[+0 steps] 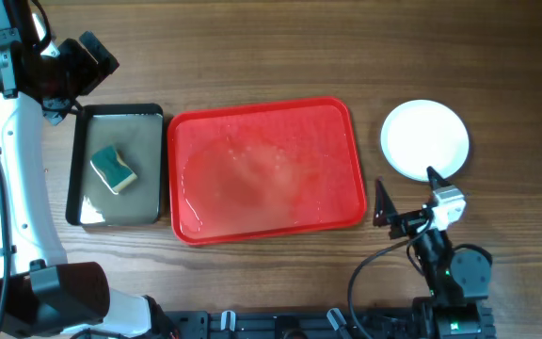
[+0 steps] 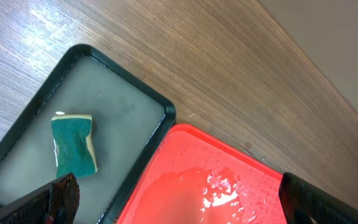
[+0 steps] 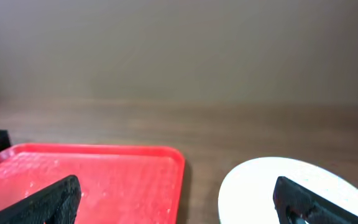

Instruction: Clean dirty plates on tray and stack at the side

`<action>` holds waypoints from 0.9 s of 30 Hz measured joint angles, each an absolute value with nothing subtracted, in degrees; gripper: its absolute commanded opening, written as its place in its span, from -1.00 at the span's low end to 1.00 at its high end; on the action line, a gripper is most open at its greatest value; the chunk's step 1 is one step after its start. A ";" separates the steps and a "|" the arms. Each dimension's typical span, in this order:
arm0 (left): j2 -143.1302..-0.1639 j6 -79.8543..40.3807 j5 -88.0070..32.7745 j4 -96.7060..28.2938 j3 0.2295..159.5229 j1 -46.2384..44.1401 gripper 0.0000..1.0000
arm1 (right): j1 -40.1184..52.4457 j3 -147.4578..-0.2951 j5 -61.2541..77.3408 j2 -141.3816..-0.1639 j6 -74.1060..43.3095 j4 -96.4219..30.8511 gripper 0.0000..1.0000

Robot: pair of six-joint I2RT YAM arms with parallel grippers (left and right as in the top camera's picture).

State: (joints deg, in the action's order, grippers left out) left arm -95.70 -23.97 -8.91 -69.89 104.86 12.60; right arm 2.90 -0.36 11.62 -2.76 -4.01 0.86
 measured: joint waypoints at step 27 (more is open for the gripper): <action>-41.52 -24.36 -0.23 -13.34 40.99 8.21 1.00 | 2.90 -0.36 12.03 -3.27 -4.01 0.82 1.00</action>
